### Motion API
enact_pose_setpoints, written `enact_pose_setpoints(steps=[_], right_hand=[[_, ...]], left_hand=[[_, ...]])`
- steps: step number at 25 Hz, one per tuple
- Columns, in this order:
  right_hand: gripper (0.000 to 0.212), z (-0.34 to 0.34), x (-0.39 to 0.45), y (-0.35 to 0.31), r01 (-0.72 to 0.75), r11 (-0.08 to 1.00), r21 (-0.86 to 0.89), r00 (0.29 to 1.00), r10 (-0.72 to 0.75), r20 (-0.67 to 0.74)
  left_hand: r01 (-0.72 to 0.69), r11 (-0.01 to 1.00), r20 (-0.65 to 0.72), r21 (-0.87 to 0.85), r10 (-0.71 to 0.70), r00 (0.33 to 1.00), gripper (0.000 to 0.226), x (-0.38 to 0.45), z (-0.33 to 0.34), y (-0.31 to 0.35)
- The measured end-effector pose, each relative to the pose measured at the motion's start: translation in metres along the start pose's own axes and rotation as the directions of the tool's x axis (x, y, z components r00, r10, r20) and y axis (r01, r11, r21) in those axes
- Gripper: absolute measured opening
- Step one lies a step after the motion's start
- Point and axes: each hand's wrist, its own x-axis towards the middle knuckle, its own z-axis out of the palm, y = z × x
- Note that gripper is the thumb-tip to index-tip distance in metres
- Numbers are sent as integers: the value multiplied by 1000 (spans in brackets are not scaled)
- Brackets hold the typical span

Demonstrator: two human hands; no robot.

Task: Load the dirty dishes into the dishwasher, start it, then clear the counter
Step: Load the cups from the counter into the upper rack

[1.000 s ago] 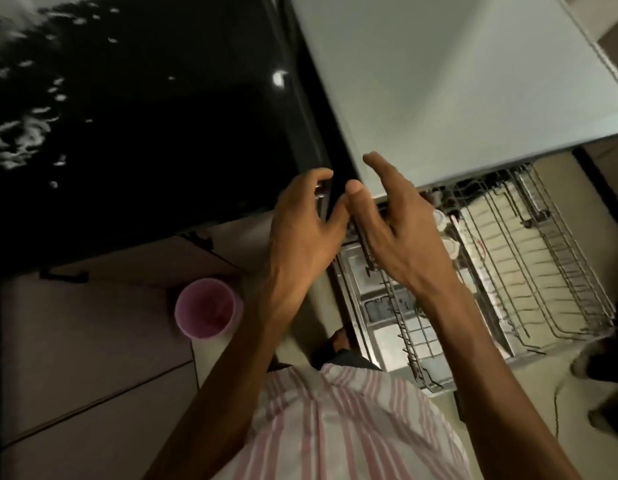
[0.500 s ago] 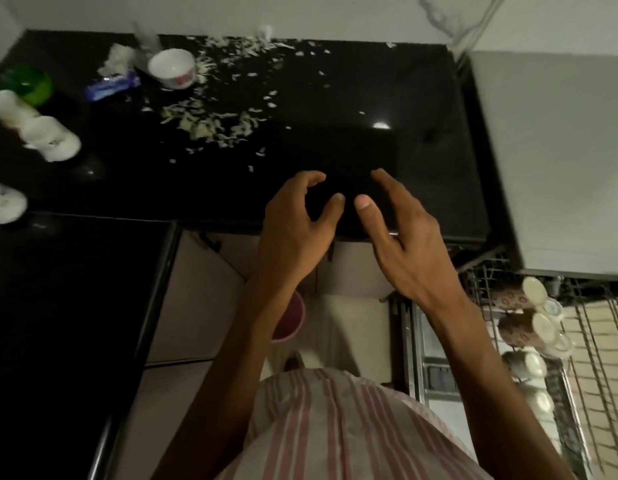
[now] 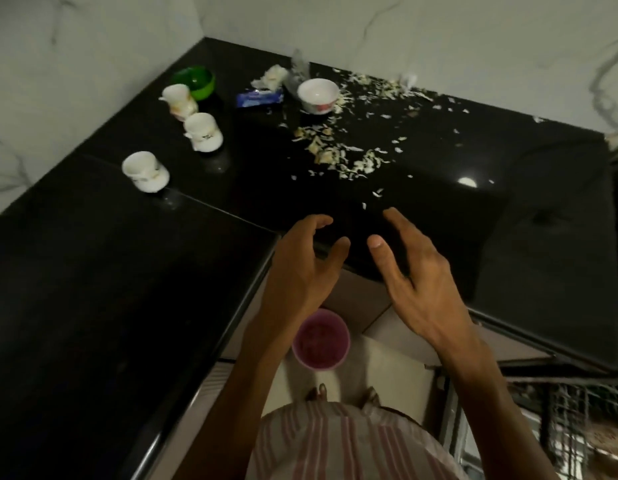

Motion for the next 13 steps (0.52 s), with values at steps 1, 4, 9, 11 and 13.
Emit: enact_pose_setpoints(steps=[1, 4, 9, 11, 13], right_hand=[[64, 3, 6, 0, 11, 1000, 4, 1000, -11, 27], [68, 7, 25, 1, 44, 999, 11, 991, -45, 123], [70, 12, 57, -3, 126, 992, 23, 959, -127, 253], [67, 15, 65, -3, 159, 987, 6, 944, -154, 291], [67, 20, 73, -4, 192, 981, 1, 926, -181, 331]], left_hand=[[18, 1000, -26, 1, -18, 1000, 42, 1, -1, -2], [53, 998, -116, -17, -55, 992, 43, 4, -3, -2], [119, 991, -235, -61, -130, 963, 42, 10, -6, 2], [133, 990, -287, -51, -142, 947, 43, 12, -5, 0], [138, 990, -337, -33, -141, 931, 43, 13, -4, -4]])
